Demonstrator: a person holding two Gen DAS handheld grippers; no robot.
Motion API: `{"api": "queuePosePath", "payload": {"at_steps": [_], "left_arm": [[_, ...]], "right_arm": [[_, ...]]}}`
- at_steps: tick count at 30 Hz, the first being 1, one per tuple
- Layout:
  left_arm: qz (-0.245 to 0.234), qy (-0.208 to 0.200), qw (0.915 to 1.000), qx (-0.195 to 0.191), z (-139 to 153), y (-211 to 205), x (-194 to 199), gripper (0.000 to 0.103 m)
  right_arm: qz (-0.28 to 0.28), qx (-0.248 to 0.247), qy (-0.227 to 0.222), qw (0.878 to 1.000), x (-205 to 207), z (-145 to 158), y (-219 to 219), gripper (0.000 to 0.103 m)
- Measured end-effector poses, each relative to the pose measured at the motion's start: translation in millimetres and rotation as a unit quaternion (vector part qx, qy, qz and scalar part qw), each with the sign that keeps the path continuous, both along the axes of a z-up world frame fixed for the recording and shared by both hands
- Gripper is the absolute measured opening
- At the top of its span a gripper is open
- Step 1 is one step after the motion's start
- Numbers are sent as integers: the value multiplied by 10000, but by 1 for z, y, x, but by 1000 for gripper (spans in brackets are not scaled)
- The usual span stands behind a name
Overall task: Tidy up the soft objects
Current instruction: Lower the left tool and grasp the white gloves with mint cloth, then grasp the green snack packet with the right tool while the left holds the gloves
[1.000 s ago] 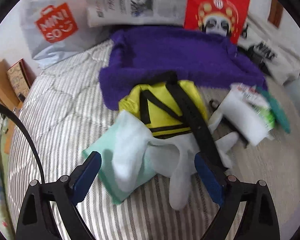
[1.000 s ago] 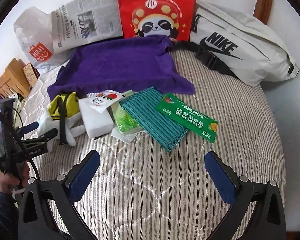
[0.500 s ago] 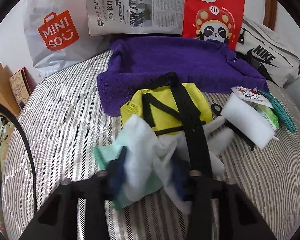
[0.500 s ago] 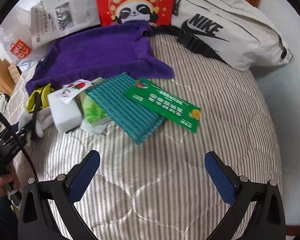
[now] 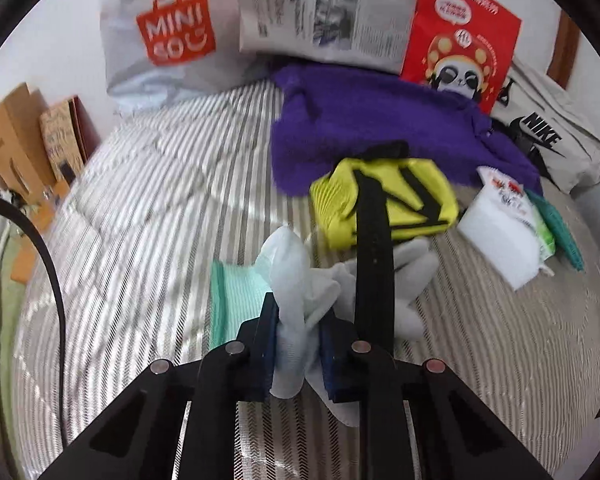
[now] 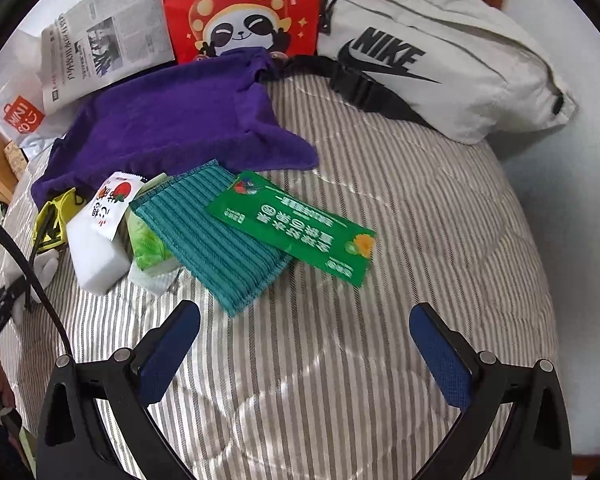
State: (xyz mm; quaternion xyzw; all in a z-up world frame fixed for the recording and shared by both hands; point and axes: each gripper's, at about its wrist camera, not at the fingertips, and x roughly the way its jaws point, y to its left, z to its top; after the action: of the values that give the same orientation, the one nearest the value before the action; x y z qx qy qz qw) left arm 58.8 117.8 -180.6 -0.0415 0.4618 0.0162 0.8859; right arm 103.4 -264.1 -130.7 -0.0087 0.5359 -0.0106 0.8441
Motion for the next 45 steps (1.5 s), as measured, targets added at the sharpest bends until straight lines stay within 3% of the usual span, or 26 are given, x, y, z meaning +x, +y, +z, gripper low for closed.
{"api": "queuePosePath", "payload": {"at_steps": [5,13,20,21,22,25,26,28,30,34,38,43,45], "left_arm": [[-12,-41,10000,79,1,-4,0,19],[69,-39,9996,-286,1,5,2,21],[17,-22,9999,-164,0,3,2,21],[13,-20,9999,-154,0,3,2,21],[10,-17,9999,-148,0,2,2,21],[9,-21,9999,-137,0,2,2,22],[7,-27,9999,-132,0,2,2,22],[-12,-36,9999,-113,0,1,2,21],[-33,-39,10000,-82,0,0,2,22],[-54,-48,9999,-113,0,0,1,22],[-62,-28,9999,-122,0,1,1,21],[-63,-17,9999,-115,0,0,1,21],[-66,-9,9999,-80,-1,-1,2,22]], "right_arm": [[142,-79,-134,9998,20,-10,-1,103],[591,-344,-116,9976,55,-35,-2,103],[842,-333,-384,9952,79,-39,3,102],[836,-291,-395,9953,82,-41,2,98],[828,-223,-403,9955,85,-42,0,88],[852,174,-391,9954,91,-42,-7,47],[884,422,-331,9946,92,-40,-10,46],[825,703,-199,9939,94,-39,-14,47],[968,560,-121,9937,92,-38,-8,55],[1230,-266,-251,9917,85,-36,6,89],[1456,-796,-440,9851,80,-36,1,92],[1377,-158,-378,9896,92,-44,-14,92],[1157,331,-298,9923,98,-51,-23,92]]}}
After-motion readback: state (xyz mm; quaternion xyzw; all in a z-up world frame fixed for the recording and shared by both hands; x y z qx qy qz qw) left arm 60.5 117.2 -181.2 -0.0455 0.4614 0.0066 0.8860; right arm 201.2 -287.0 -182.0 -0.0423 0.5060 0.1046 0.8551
